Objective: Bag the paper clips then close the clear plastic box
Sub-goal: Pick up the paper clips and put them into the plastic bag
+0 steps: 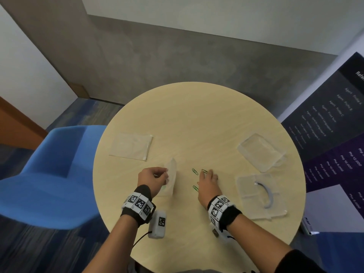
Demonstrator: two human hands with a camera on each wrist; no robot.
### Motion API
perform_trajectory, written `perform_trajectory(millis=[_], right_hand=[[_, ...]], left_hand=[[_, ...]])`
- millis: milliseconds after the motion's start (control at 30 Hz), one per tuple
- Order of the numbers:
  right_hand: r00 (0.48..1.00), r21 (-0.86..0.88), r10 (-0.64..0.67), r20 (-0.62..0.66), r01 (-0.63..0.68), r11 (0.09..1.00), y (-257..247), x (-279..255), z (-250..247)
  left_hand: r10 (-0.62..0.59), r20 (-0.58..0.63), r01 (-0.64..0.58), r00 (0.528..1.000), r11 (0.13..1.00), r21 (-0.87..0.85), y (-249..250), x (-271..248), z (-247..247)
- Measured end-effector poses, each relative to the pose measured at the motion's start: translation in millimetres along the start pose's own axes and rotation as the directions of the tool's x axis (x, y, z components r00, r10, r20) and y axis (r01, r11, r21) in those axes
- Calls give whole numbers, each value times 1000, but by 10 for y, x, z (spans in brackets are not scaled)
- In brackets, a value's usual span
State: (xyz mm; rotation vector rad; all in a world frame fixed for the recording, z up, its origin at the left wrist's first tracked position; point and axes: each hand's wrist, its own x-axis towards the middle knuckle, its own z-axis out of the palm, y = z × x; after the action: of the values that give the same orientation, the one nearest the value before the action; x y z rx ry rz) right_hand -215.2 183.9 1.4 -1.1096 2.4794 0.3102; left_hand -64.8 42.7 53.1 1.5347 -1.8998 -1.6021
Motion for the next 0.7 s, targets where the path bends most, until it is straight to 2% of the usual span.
perform_trajectory(millis=[100,200,333,600,700], right_hand=[[989,-143,-147,-23,143,979,174,-101,47],[961,-128,-271,-60,262,956,325,-237,55],[926,-145,-367,-92,352,925,407,-251,33],[923,-203,-385,15,380,902,346,-99,-211],[933,-97,-360,-9,357,929,377,48,-295]], left_hand=[[-6,-4,6,1000,1000,-6,-21,-22,-13],[5,8,-5,1000,1000,23,-24,-57,-15],[13,24,-14,1000,999,32,-1,-74,35],[41,100,-51,994,993,107,36,-205,181],[47,116,-63,992,988,140,78,-267,188]])
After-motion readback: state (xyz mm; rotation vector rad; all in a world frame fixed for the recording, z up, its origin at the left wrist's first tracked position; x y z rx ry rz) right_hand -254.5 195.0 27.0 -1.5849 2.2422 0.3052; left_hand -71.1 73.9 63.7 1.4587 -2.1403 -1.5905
